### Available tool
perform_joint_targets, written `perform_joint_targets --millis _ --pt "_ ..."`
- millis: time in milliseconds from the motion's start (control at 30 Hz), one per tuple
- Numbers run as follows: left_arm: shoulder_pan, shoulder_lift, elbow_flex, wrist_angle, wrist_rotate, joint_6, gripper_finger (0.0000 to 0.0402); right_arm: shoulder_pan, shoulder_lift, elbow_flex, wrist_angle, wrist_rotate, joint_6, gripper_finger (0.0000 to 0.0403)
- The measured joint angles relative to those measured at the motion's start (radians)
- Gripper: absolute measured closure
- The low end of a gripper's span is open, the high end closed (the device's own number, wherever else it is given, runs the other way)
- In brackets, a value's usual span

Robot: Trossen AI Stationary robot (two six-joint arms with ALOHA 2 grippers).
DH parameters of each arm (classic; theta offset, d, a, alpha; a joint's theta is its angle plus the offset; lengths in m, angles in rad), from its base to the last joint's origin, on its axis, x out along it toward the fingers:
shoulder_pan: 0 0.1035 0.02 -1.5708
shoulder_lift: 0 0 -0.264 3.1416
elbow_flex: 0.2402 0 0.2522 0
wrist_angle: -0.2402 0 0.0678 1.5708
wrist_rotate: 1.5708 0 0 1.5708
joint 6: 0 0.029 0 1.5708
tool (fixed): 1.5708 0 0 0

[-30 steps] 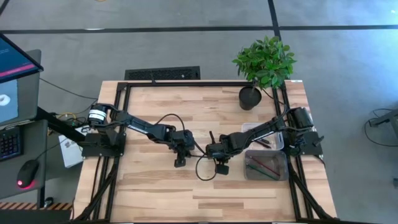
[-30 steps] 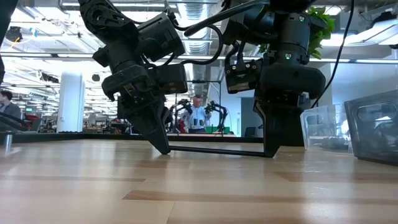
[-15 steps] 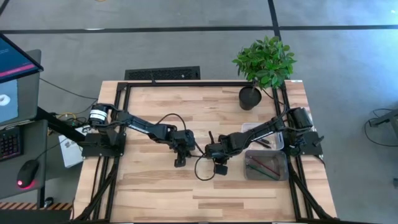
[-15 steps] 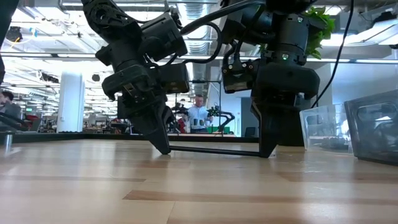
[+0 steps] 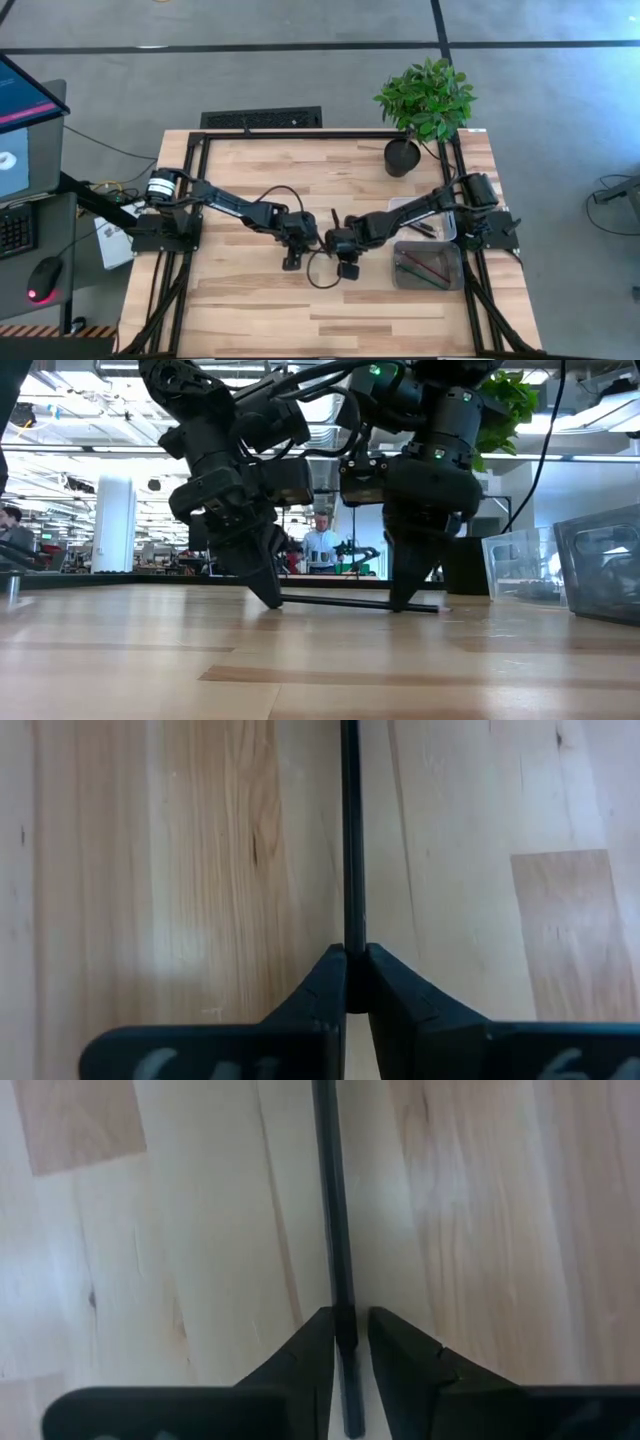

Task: Sort pens & pencils
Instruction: Put the black pencil into the black transparent bin

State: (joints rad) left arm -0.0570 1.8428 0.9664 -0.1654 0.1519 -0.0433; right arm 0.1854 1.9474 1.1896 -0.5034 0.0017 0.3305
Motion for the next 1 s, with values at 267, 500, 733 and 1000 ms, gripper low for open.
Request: perform_joint_targets --millis 267,500,733,1000 --pt "-0.003 0.002 0.025 0.011 -0.043 0.012 0.0394 -0.011 0.001 0.0 0.057 0.005 -0.018 0.031" --pt "-0.004 0.001 0.052 0.011 -0.034 0.035 0.0394 -0.011 0.0 0.002 0.071 0.003 -0.042 0.031" --pt "-0.004 -0.001 0.054 -0.003 -0.035 0.032 0.0393 -0.011 -0.001 0.002 0.067 -0.001 -0.045 0.034" --pt "-0.005 -0.003 0.055 -0.003 -0.037 0.024 0.0377 -0.011 -0.002 0.003 0.064 -0.004 -0.054 0.036"
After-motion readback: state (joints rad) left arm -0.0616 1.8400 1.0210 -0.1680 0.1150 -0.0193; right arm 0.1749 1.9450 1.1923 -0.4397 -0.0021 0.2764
